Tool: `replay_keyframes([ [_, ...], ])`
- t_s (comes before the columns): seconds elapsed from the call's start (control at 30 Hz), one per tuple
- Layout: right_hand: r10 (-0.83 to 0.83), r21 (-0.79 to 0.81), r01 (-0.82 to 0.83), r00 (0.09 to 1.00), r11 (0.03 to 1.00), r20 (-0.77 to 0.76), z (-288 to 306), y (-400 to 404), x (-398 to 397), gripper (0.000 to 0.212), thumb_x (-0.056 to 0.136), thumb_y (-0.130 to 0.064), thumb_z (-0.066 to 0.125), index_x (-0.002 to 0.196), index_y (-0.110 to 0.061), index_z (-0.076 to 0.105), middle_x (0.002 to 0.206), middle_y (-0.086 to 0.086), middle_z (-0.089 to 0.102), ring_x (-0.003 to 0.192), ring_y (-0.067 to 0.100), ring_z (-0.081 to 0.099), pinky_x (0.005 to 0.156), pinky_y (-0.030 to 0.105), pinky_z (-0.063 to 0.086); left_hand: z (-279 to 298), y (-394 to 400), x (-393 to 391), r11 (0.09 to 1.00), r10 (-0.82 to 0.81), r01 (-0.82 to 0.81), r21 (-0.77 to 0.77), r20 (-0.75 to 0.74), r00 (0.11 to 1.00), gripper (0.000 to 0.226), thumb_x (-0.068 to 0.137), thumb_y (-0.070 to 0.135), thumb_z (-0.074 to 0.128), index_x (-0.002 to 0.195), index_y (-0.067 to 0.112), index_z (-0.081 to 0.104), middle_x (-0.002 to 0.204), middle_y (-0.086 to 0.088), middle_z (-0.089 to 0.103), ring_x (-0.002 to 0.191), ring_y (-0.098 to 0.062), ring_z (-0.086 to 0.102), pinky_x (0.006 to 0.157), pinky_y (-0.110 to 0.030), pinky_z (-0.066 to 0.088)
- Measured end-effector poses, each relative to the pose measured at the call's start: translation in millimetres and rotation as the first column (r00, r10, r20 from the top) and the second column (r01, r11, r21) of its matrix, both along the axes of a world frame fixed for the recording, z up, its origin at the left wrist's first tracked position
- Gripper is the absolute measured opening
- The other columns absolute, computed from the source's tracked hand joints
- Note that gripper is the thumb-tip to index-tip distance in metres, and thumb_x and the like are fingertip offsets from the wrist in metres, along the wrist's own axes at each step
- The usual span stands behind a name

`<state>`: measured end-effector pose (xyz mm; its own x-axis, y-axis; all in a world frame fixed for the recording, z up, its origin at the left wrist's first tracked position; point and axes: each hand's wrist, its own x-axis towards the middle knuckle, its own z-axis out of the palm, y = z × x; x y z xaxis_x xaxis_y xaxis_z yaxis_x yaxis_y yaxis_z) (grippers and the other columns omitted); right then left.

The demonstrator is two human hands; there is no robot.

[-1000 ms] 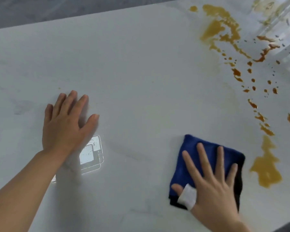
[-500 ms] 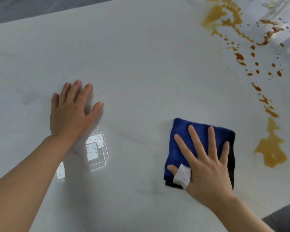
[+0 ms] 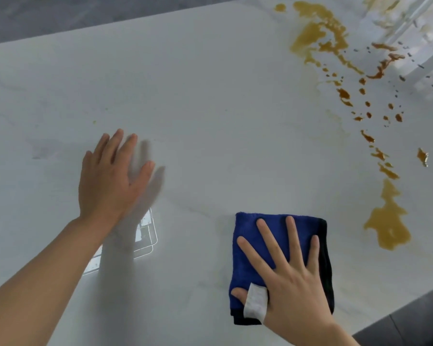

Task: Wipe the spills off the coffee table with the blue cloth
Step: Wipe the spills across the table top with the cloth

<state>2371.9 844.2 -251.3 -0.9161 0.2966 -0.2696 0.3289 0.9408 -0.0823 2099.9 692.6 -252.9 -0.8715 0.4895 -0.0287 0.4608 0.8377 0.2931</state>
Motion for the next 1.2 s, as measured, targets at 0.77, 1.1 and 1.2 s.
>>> replay_keyframes([
  [0.77,0.092,0.012,-0.091,0.994,0.996,-0.062,-5.2,-1.6,19.7,0.076,0.079,-0.077,0.028,0.14,-0.033,0.035,0.152,0.007,0.03,0.136,0.048,0.021,0.097,0.075,0.022,-8.1,-18.1,186.9,0.986,-0.123,0.125,-0.108,0.026,0.992,0.062,0.093,0.056,0.021,0.133,0.017,0.049,0.143,-0.009,0.044,0.136,-0.025,0.028,0.109,-0.05,0.019],
  [1.1,0.125,0.022,-0.123,0.977,0.992,-0.173,-7.1,2.6,-13.3,0.067,0.08,-0.073,0.031,0.138,-0.04,0.038,0.151,-0.001,0.034,0.137,0.045,0.025,0.097,0.075,0.02,-9.7,-17.2,189.0,0.987,-0.112,0.112,-0.114,0.01,0.994,0.064,0.092,0.058,0.021,0.135,0.019,0.047,0.146,-0.006,0.039,0.138,-0.025,0.028,0.111,-0.048,0.017],
  [1.2,0.051,0.06,-0.044,0.992,0.997,-0.117,-4.8,26.7,-26.6,0.066,0.082,-0.071,0.032,0.14,-0.039,0.036,0.152,-0.001,0.031,0.139,0.043,0.022,0.099,0.073,0.017,-6.7,-16.8,188.8,0.988,-0.095,0.097,-0.119,0.029,0.995,0.065,0.092,0.058,0.019,0.135,0.018,0.048,0.147,-0.005,0.038,0.139,-0.024,0.026,0.113,-0.044,0.013],
])
